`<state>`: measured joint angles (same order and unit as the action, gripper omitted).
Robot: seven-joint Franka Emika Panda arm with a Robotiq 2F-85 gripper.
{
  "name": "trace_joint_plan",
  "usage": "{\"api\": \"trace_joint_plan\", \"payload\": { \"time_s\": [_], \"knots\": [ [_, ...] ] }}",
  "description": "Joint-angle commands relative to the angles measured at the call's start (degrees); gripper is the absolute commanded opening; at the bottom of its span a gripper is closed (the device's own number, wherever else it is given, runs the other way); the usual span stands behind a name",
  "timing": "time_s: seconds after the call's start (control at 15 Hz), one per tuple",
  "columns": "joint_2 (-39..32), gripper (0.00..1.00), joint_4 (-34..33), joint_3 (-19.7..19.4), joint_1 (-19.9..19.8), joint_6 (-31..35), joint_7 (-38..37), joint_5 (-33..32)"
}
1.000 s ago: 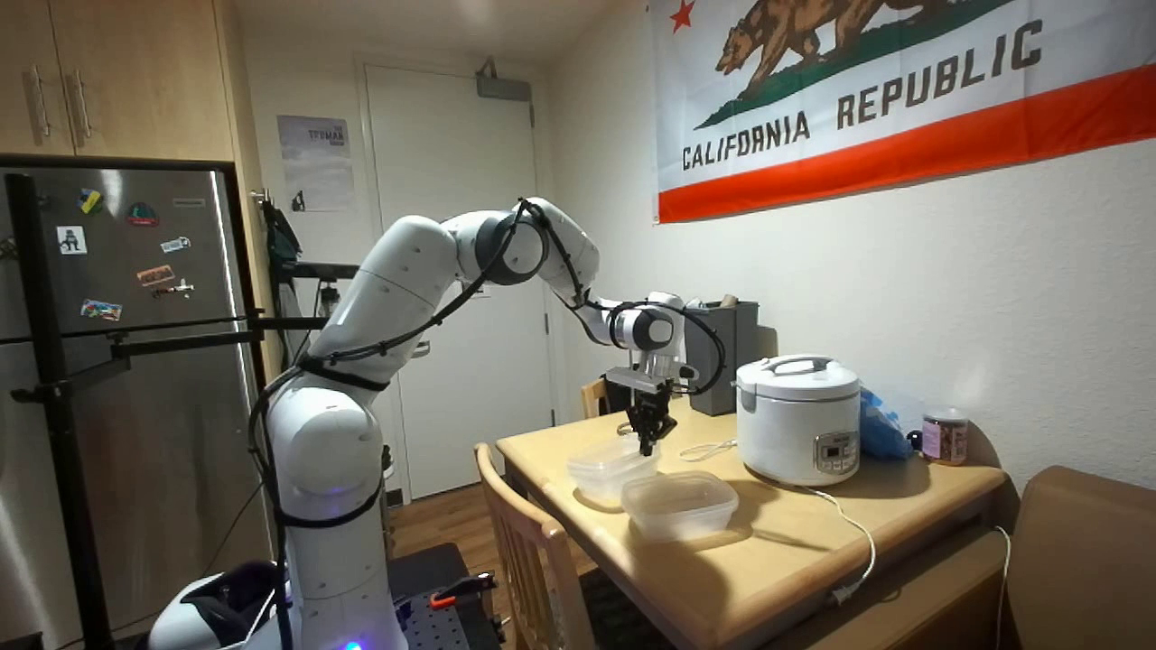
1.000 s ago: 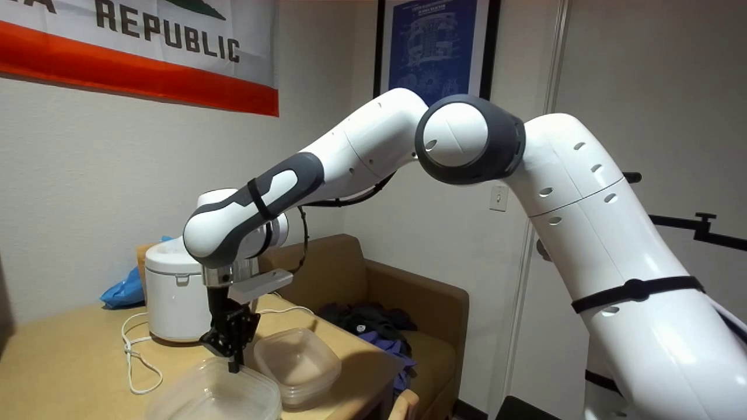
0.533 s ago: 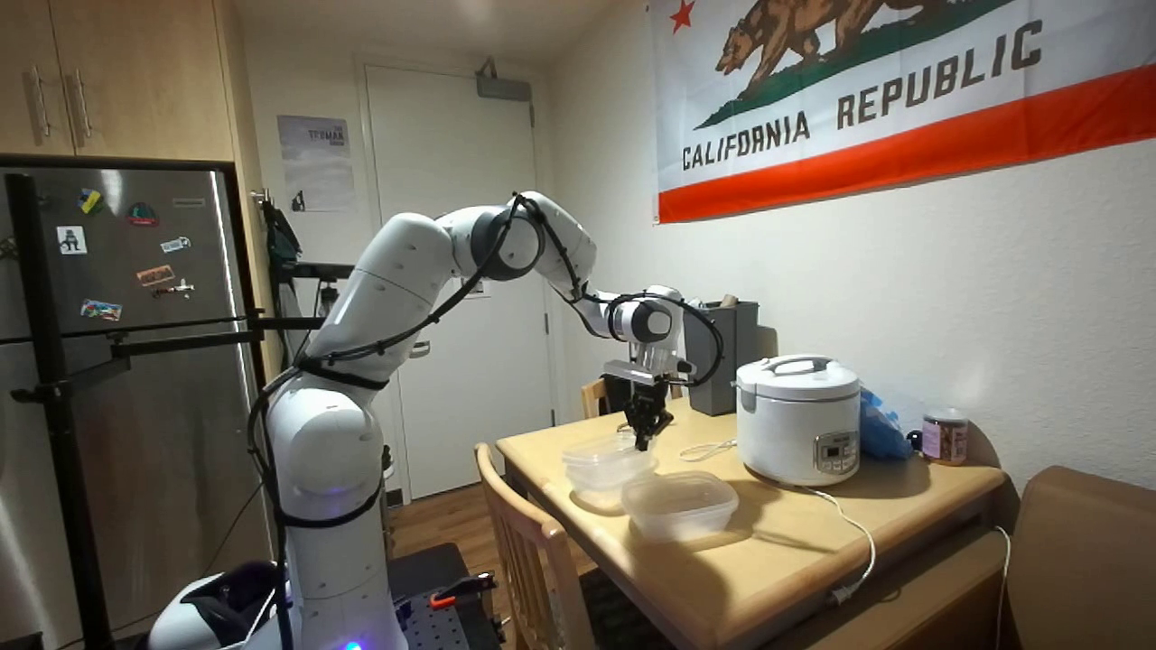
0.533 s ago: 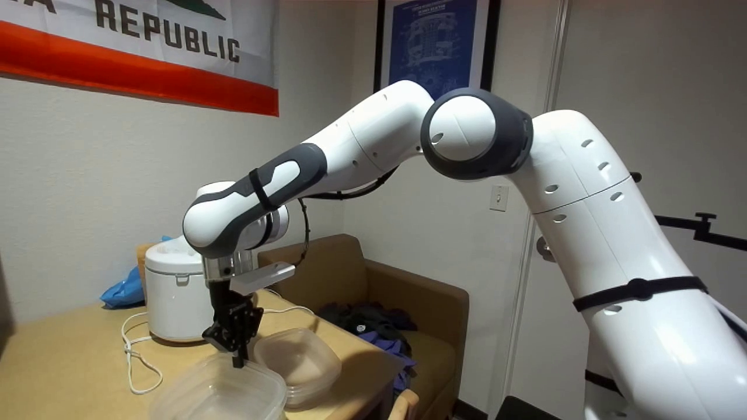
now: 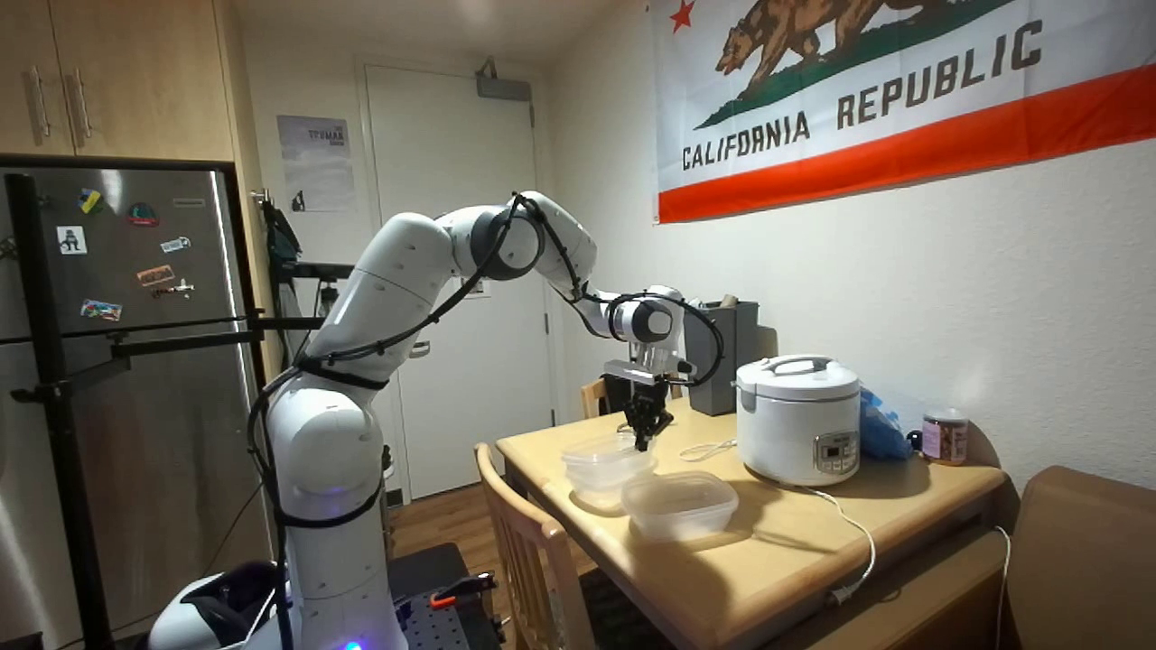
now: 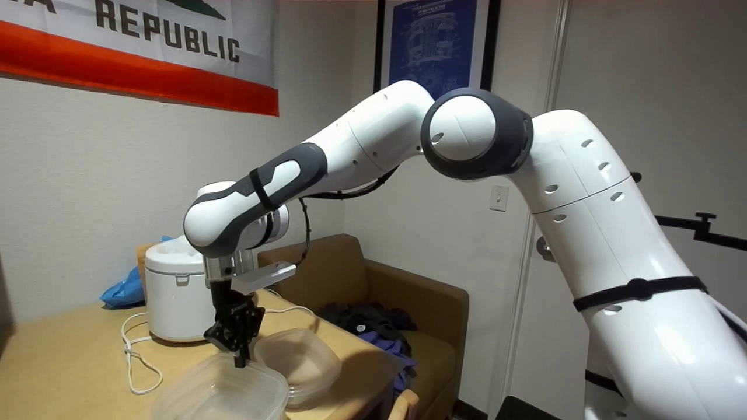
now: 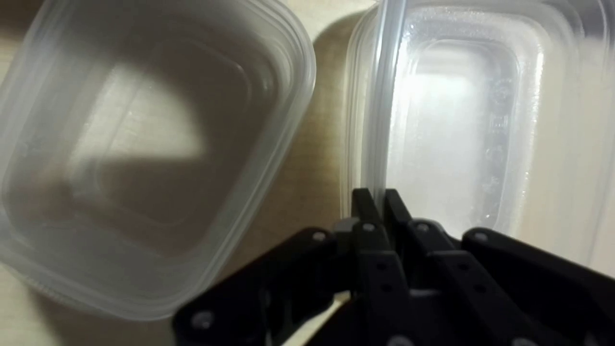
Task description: Put the bowls inside one another
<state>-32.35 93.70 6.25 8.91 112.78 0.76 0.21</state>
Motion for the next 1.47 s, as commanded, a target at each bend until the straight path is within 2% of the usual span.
{"api": "trace_joint_plan", "payload": {
  "time_s": [0.0,0.07,0.13,0.2,0.27,0.4,0.73,1.13,1.4],
  "knots": [
    [0.68,0.10,-0.04,-0.05,-0.09,-1.80,-0.43,0.21],
    [0.63,0.09,-0.06,-0.05,-0.09,-1.84,-0.45,0.22],
    [0.58,0.33,-0.08,-0.04,-0.06,-1.92,-0.30,0.12],
    [0.53,0.02,-0.11,-0.09,0.00,-2.04,-0.43,0.02],
    [0.54,0.05,-0.06,-0.10,0.04,-1.94,-0.37,-0.10],
    [0.58,0.00,-0.03,-0.11,0.05,-1.95,-0.44,-0.08],
    [2.36,0.02,1.32,0.01,-0.02,-2.10,-0.55,0.14],
    [10.64,0.02,7.49,0.87,-0.85,-0.95,0.00,2.50],
    [14.66,0.02,10.54,0.10,-1.73,-1.71,-0.96,4.03]
  ]
}}
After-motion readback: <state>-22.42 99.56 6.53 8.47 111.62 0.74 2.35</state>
